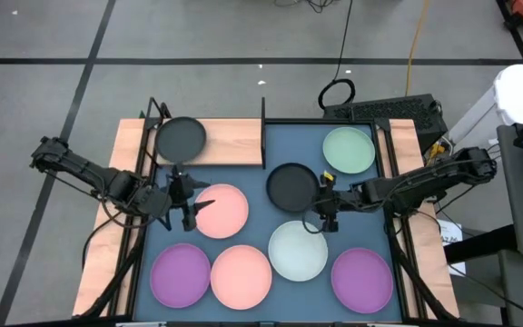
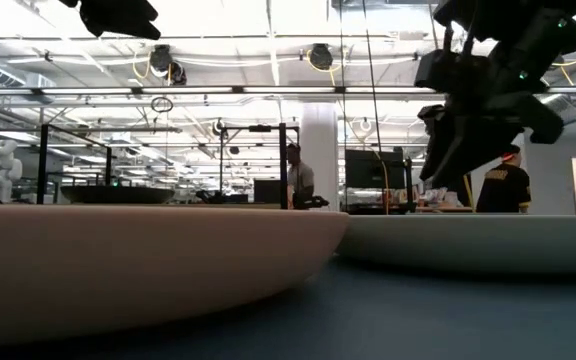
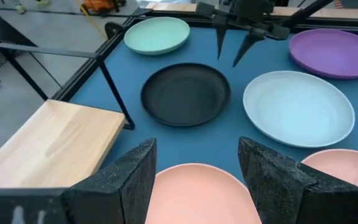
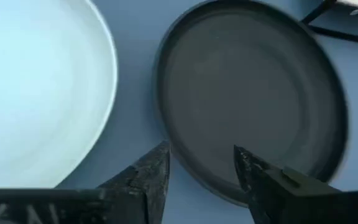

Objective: Place and stack plates onto a shelf
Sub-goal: Put the black plate on the shelf

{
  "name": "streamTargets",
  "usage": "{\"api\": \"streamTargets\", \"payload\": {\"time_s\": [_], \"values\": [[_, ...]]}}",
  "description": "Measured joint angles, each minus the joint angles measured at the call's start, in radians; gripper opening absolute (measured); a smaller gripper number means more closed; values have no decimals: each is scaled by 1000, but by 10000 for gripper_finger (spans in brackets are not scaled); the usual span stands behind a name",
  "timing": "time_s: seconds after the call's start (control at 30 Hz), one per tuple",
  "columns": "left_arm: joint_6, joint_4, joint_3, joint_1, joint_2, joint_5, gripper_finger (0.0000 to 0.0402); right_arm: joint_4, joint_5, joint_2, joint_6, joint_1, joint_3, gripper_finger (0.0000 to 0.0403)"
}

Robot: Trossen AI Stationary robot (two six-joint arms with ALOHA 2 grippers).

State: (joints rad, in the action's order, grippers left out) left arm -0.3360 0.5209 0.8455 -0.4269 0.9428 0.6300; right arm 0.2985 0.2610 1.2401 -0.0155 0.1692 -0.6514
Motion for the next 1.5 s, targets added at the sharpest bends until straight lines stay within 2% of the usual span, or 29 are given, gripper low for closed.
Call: {"api": "streamTargets", "payload": {"time_s": [0.17, 0.63, 0.77, 0.9, 1.0, 1.07, 1.33, 1.5], "values": [[-7, 0, 0, -19, 0, 0, 232, -22, -52, 50, -26, 0, 1, 149], [-1, 1, 0, -36, 0, 1, 232, -36, -50, 160, -90, -57, 1, 142], [1, 2, 0, -36, 0, 1, 232, -39, -3, 202, -127, -67, 0, 121], [1, 2, 0, -36, 0, 1, 232, -41, 24, 225, -177, -67, 0, 69], [2, 4, 0, -36, 0, 0, 232, -47, 36, 215, -191, -68, 0, 21], [10, 4, 0, -36, 0, 1, 232, -50, 41, 195, -192, -70, -1, 8], [10, 7, 0, -36, 0, 0, 232, -49, 58, 89, -212, -41, 0, 4], [10, 12, 0, -36, 0, 0, 232, -75, 215, 31, -291, 0, 0, 3]]}}
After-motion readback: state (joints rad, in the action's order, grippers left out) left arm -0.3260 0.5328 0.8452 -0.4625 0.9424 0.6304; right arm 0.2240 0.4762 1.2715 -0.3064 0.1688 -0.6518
